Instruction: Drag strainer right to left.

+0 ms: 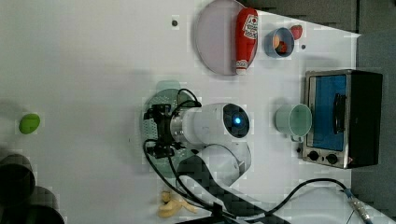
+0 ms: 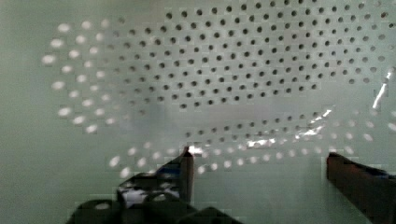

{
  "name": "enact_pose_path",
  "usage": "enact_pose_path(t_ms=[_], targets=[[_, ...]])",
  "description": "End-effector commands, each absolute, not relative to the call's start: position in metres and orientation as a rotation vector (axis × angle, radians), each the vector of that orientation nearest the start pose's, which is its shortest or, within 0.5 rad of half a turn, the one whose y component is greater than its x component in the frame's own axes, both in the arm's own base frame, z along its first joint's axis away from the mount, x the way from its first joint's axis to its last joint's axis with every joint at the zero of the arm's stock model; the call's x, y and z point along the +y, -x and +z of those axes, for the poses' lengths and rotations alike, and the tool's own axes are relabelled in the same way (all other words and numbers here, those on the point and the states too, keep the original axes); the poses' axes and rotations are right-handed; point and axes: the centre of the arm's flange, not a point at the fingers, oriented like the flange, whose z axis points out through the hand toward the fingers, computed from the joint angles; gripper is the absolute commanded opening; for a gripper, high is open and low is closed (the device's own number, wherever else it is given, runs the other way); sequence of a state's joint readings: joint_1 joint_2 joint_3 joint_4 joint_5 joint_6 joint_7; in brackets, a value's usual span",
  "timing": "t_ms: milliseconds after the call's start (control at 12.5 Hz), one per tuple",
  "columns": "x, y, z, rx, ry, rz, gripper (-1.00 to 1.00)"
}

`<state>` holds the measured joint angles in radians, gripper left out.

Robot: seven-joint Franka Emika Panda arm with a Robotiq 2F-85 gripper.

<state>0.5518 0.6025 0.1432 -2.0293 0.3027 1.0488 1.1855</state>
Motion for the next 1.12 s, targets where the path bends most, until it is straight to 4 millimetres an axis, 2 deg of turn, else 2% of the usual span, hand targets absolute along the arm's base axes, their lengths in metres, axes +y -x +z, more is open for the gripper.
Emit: enact_pose_path(t_ms=[80, 400, 560, 640, 720, 880, 960, 1120], targets=[[0.409, -0.46, 0.152, 2.176, 2.139, 0.347, 1.0], [0.425, -0.461, 0.151, 2.143, 2.151, 0.346, 1.0], [0.421, -0.465, 0.165, 2.101, 2.192, 0.331, 1.0], [0.416, -0.468, 0.181, 2.027, 2.277, 0.318, 1.0], [0.406, -0.476, 0.204, 1.934, 2.369, 0.285, 1.0], [0.375, -0.501, 0.268, 1.711, 2.531, 0.176, 1.0], [0.351, -0.516, 0.305, 1.619, 2.583, 0.119, 1.0], [0.285, -0.546, 0.38, 1.478, 2.641, 0.01, 1.0]])
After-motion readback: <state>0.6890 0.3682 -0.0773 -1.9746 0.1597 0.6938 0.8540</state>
